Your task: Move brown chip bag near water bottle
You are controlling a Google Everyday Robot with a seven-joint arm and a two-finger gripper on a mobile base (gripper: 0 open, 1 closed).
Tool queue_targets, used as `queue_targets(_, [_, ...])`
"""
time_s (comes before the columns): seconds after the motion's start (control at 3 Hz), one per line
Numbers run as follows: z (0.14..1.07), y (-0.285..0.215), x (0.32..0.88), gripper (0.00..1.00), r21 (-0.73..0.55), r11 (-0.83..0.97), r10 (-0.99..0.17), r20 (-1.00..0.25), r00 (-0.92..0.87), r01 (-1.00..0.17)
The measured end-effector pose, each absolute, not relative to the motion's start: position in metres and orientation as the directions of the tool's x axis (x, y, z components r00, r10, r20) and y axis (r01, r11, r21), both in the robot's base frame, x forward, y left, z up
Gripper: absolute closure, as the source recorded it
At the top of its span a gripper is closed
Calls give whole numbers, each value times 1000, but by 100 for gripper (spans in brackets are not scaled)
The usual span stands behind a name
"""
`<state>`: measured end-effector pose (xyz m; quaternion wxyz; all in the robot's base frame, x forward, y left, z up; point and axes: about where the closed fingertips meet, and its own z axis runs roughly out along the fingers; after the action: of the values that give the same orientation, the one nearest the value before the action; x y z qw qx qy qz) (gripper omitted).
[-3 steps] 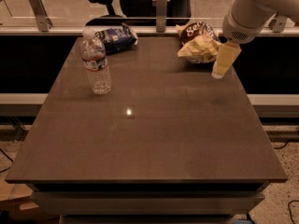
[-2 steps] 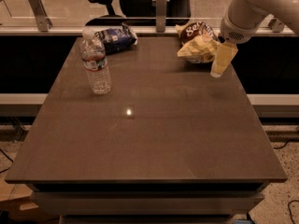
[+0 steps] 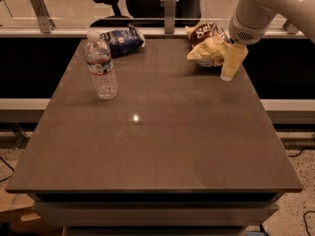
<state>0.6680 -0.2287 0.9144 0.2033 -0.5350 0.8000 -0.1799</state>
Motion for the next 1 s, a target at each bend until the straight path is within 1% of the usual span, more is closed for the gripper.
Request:
queue_targets(0.67, [894, -214, 712, 0, -516, 323, -944, -116, -309, -793])
queue_targets(1.0, [880, -209, 732, 0, -513, 316, -948, -148, -281, -798])
